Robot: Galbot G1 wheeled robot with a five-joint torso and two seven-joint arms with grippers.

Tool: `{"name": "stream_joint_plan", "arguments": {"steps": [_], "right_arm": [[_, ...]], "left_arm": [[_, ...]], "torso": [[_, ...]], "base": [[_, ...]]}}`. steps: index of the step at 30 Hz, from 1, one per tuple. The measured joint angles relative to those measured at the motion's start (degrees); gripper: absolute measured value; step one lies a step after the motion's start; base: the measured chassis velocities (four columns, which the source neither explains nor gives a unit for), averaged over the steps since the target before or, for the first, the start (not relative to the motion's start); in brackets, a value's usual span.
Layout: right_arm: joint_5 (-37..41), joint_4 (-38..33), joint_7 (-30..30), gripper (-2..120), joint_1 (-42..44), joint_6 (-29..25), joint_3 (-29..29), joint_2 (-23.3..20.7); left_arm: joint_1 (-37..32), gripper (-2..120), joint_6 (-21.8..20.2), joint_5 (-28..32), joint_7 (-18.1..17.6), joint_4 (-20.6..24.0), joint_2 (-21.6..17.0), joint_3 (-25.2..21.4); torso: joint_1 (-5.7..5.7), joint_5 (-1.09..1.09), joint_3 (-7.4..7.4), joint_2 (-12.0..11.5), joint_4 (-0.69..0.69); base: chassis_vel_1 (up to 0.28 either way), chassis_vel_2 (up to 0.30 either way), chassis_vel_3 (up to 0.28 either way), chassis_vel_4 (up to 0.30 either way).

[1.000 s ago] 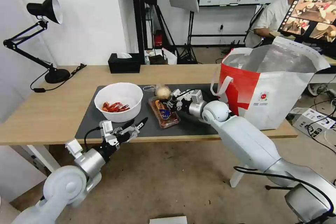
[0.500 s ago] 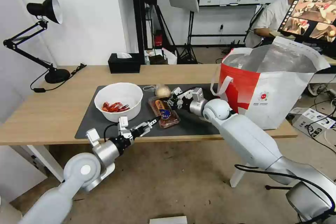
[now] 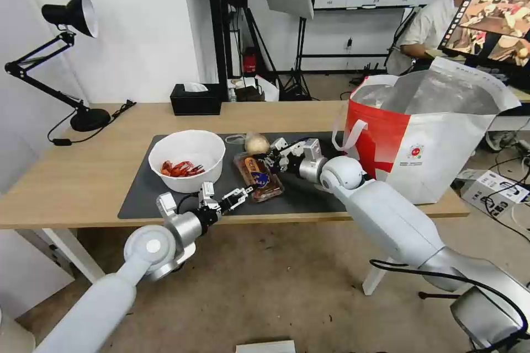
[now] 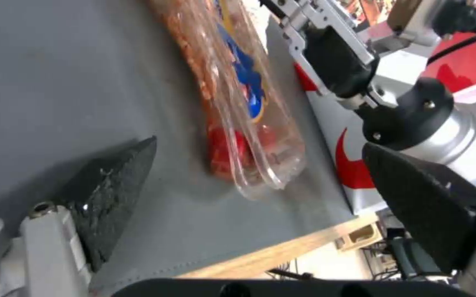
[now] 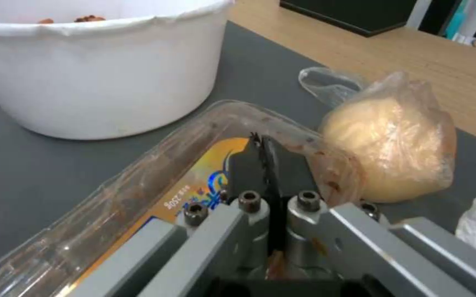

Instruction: Pick up the trash from the table and place it into the takeout bag.

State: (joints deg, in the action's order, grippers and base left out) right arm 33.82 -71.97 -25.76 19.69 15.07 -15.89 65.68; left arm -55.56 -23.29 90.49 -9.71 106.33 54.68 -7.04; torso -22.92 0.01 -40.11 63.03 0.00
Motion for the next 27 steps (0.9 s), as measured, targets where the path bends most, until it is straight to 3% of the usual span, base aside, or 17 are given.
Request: {"name": "stream_joint_plan", "arguments": {"steps": [27], "right_arm": [[-0.2,0.0,-0.1,0,0.6,0.0,0.4,-0.1]], "left_arm": [[4.6,100,1.2,-0.5,-2.2,-3.2,2.9,3.9]], "torso": [[0.01,-0.01,0.01,0.0,0.00]], "base": [[0.000,0.000,0.000,0.000]]}}
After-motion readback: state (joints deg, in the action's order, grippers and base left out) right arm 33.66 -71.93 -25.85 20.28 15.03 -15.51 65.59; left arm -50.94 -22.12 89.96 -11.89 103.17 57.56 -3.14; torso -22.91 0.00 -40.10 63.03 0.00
